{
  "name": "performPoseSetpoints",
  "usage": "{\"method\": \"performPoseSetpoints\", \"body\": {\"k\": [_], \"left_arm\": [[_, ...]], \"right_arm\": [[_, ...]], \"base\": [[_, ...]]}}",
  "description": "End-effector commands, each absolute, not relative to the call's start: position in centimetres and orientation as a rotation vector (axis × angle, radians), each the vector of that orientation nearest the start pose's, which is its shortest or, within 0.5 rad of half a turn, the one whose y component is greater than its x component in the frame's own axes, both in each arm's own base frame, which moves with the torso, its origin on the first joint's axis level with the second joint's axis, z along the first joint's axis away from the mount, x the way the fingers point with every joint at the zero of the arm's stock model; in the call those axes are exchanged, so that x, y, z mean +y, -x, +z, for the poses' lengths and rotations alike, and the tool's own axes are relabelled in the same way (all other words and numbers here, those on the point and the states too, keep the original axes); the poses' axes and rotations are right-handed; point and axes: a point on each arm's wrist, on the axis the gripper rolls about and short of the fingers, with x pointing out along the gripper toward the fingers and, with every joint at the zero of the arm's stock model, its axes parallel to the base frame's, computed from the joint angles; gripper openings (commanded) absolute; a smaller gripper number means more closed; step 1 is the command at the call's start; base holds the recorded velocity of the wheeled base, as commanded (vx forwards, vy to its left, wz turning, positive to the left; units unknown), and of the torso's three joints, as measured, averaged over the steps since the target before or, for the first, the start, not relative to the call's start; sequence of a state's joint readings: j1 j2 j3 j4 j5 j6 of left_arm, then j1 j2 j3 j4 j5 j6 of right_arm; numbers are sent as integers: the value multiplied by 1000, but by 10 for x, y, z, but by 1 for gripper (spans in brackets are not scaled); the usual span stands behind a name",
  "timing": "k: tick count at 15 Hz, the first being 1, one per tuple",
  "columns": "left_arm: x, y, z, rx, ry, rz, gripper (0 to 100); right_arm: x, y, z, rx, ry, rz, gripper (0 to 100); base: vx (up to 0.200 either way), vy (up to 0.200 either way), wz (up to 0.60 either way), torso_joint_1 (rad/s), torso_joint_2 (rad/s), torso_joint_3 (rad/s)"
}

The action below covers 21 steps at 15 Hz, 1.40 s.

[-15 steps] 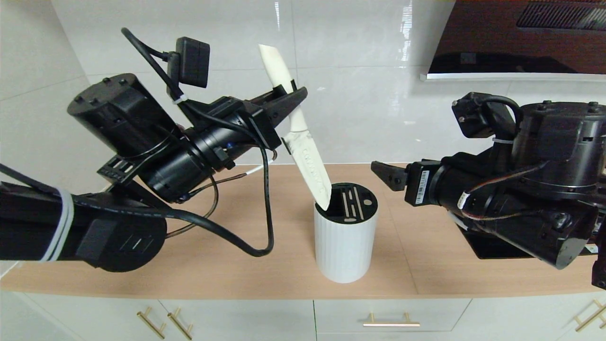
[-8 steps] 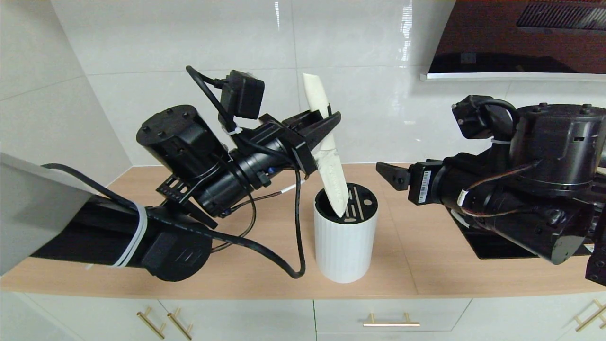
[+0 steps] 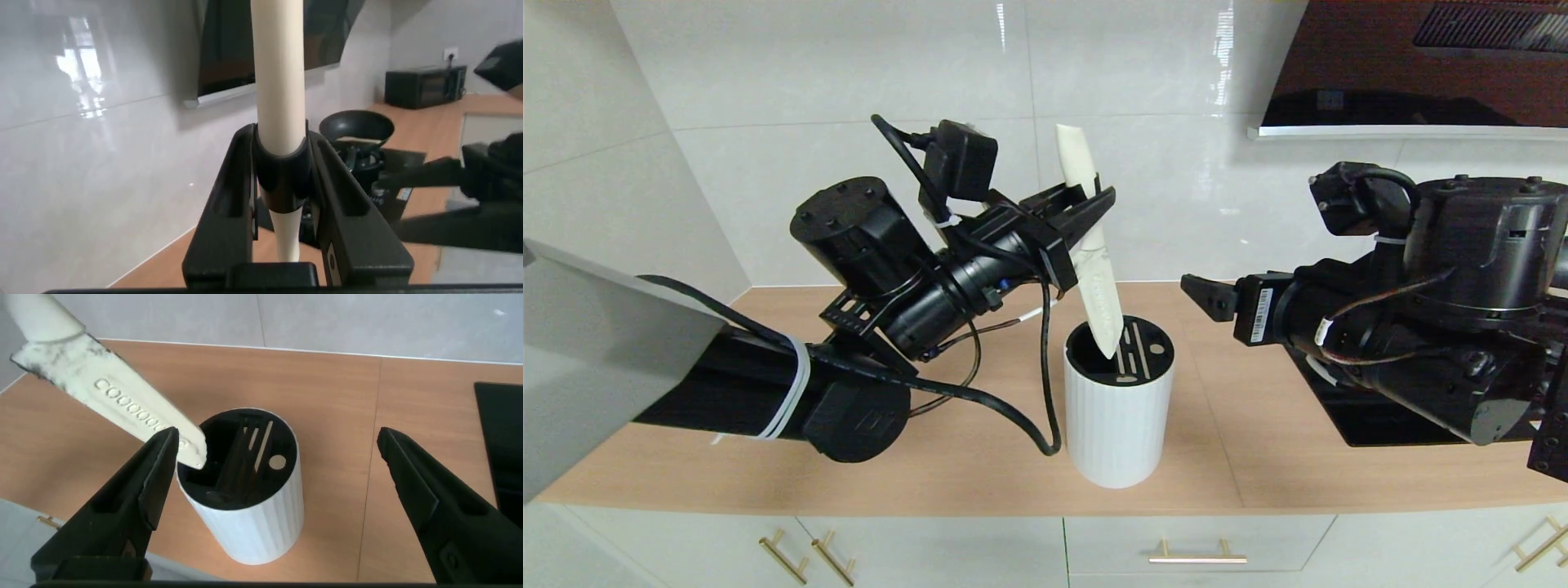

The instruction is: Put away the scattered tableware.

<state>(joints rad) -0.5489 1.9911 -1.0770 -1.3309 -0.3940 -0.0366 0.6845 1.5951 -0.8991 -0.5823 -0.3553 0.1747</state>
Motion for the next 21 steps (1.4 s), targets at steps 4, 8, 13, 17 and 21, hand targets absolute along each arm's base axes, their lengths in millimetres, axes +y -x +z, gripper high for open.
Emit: {"method": "performPoseSetpoints", "body": {"k": [4,8,13,17,21], "left_arm": [[-204,-322,210,-370,57,-932,0],[-207,-331,192,-329,22,-921,0],[-208,-333,183,-310,15,-923,0],[-214,-337,171,-284,17,-915,0],[-224,-335,162,-261,20,-919,0]], "right_arm": [[178,-230,233,131,-114,318,100],[177,-230,234,130,-115,318,100],[177,-229,234,128,-114,320,100],[176,-229,235,125,-116,315,100],[175,-227,237,120,-119,316,100]], "base": [[0,0,0,0,0,0],[0,0,0,0,0,0],[0,0,0,0,0,0],[0,0,0,0,0,0],[0,0,0,0,0,0]]}}
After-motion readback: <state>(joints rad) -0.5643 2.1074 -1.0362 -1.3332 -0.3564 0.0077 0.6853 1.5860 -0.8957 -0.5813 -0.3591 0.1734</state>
